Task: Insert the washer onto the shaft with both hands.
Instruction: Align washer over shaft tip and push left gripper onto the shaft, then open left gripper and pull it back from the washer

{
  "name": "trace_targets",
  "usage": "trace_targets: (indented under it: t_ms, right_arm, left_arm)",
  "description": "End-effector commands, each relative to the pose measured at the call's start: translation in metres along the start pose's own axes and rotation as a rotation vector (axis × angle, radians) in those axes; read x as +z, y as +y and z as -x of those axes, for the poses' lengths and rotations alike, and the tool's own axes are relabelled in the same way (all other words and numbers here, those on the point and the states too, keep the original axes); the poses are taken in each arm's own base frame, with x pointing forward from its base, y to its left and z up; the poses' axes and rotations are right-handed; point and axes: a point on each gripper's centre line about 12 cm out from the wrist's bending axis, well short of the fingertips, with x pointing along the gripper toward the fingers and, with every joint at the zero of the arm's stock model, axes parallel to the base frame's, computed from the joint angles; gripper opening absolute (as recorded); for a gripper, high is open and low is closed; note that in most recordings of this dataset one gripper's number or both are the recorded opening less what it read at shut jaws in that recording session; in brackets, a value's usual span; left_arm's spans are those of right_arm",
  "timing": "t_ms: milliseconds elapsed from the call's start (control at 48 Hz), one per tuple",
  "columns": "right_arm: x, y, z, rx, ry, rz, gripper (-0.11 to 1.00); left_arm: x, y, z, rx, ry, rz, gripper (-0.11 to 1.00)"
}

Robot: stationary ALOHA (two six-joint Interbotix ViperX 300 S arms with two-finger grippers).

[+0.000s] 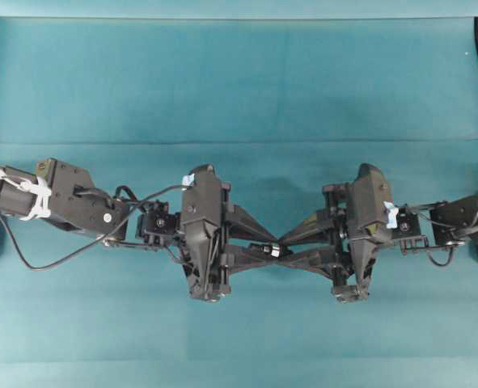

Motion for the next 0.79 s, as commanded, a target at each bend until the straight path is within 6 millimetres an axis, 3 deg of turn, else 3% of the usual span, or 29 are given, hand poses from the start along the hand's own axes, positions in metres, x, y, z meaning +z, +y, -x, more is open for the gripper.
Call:
trace_targets:
  t_ms: [0, 437, 646, 687, 771]
  right_arm:
    - [0.009, 0.002, -0.002, 0.006, -0.032, -0.006, 0.00]
    - [0.009, 0.002, -0.002, 0.008, -0.031, -0.004, 0.00]
    - [0.008, 0.002, -0.002, 0.006, -0.029, -0.004, 0.00]
    - [0.008, 0.002, -0.002, 0.007, -0.028, -0.004, 0.00]
    - [0.008, 0.002, -0.002, 0.006, -0.030, -0.004, 0.00]
  left_arm:
    - [0.005, -0.002, 0.000, -0.005, -0.012, 0.000, 0.35]
    - [0.015, 0.001, -0.005, 0.000, -0.036, 0.004, 0.37]
    - [0.019, 0.001, -0.006, 0.001, -0.044, 0.006, 0.86]
    - [0.021, 0.002, -0.006, 0.003, -0.047, 0.007, 0.91]
    - [0.025, 0.001, -0.004, 0.001, -0.056, 0.007, 0.91]
